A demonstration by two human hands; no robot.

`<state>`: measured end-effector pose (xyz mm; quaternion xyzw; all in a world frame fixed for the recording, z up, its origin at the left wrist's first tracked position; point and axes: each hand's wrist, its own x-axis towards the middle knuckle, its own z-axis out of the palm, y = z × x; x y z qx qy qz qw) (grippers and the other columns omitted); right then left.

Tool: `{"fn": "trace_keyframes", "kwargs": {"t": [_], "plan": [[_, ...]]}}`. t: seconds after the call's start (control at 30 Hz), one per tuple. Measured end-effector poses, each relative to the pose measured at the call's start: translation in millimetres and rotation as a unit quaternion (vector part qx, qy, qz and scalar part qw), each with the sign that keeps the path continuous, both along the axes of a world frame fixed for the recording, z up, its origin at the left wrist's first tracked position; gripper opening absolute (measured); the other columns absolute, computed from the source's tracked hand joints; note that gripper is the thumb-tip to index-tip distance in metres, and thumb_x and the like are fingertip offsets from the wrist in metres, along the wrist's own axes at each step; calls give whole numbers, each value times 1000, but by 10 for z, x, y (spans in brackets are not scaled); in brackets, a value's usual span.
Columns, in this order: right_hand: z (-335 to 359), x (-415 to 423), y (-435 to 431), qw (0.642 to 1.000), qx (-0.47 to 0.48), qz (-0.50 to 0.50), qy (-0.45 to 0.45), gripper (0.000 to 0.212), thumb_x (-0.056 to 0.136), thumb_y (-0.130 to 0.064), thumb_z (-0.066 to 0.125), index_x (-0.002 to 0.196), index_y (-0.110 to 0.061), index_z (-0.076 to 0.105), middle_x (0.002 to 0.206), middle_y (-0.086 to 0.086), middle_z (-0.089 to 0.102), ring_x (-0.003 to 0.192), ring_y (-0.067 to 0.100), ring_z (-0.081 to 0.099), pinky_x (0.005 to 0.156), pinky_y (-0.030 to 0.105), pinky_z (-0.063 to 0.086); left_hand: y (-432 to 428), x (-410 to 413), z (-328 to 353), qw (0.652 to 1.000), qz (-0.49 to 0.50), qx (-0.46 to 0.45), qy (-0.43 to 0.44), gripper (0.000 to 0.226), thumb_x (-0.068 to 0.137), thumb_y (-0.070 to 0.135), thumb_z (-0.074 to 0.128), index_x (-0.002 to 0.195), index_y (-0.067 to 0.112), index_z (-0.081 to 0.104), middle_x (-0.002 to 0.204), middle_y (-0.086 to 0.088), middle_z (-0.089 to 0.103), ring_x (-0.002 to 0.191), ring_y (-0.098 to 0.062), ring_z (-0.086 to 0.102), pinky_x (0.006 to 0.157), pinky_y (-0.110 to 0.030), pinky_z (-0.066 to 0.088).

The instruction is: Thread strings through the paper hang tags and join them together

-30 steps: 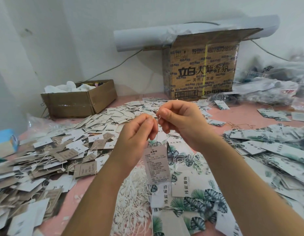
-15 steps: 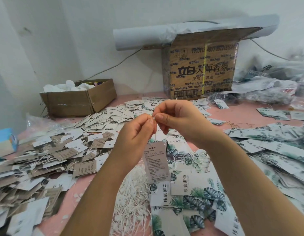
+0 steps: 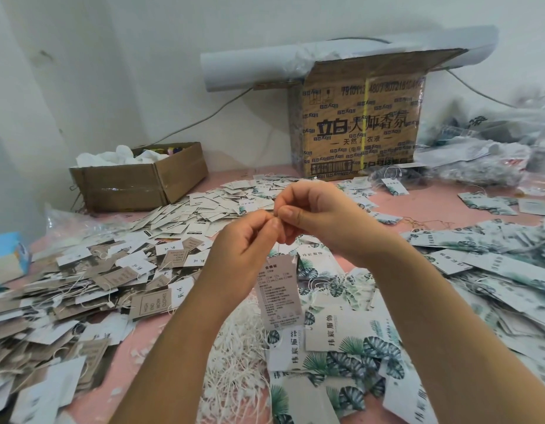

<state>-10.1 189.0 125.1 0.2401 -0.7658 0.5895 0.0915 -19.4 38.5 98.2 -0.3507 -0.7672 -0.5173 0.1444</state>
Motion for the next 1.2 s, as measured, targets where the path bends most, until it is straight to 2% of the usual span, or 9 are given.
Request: {"fn": "trace_keyframes", "kwargs": {"t": [0.1, 0.3, 0.53, 0.77, 0.9, 1.0, 1.07, 1.13, 1.2], "plan": [[-3, -10, 9, 1000, -10, -2, 0, 19, 90, 3, 50, 77, -9, 57, 66, 6, 56, 61, 13, 54, 62, 22, 50, 1, 0, -4, 1000, 9, 19, -12, 23, 92, 35, 52, 72, 28, 59, 48, 16, 47, 47, -1, 37, 46, -11, 28], [-13, -29, 24, 999, -31, -13, 14, 18, 85, 4, 58, 74, -10, 63, 63, -1, 60, 57, 6, 54, 58, 18, 50, -5, -14, 2, 996, 33, 72, -37, 25, 74, 47, 54, 80, 25, 63, 57, 14, 55, 54, -5, 43, 52, -17, 38], [-63, -46, -56, 993, -118, 12, -1, 15, 80, 5, 60, 72, -7, 64, 56, -5, 62, 53, 7, 56, 55, 18, 50, -4, -23, -1, 988, 53, 139, -37, 14, 72, 37, 60, 77, 24, 61, 62, 18, 61, 53, 2, 50, 53, -10, 43], [-57, -38, -98, 992, -126, 0, -2, 14, 79, 5, 62, 73, -6, 66, 57, -4, 64, 54, 7, 58, 57, 19, 52, -34, -49, -22, 978, 117, 170, -23, 23, 63, 44, 68, 72, 24, 60, 63, 17, 63, 52, 2, 51, 51, -13, 44], [-71, -49, -172, 996, -82, -26, -10, 24, 88, 5, 52, 72, -10, 58, 59, 0, 56, 53, 8, 53, 55, 20, 50, -54, -80, -24, 976, 168, 139, -27, 27, 59, 49, 68, 68, 25, 60, 60, 4, 57, 54, -8, 46, 56, -31, 45], [-78, -53, -209, 996, -67, -59, -8, 27, 93, 4, 45, 72, -11, 52, 60, 3, 52, 51, 9, 50, 53, 20, 50, -41, -72, -25, 978, 189, 88, -10, 37, 62, 60, 60, 69, 23, 62, 51, 5, 51, 44, -3, 39, 50, -25, 37], [-69, -50, -212, 994, -89, -70, -9, 26, 95, 3, 42, 74, -10, 49, 62, 5, 51, 51, 9, 50, 53, 21, 50, -23, -49, -23, 982, 182, 42, 14, 43, 68, 65, 51, 72, 25, 64, 44, 5, 52, 38, -3, 42, 44, -22, 34], [-45, -41, -192, 989, -134, -69, -5, 24, 95, 3, 41, 75, -8, 49, 63, 5, 53, 52, 9, 52, 54, 20, 51, -4, -27, -19, 988, 155, 2, 24, 46, 73, 69, 43, 77, 28, 64, 47, 0, 55, 40, -8, 47, 45, -33, 41], [-12, -28, -161, 981, -183, -61, 0, 23, 94, 4, 41, 76, -7, 50, 63, 3, 57, 53, 7, 55, 55, 19, 51, 1, -23, -25, 990, 128, -47, 22, 50, 75, 77, 40, 84, 33, 61, 53, 4, 58, 46, -7, 52, 46, -33, 44]]}}
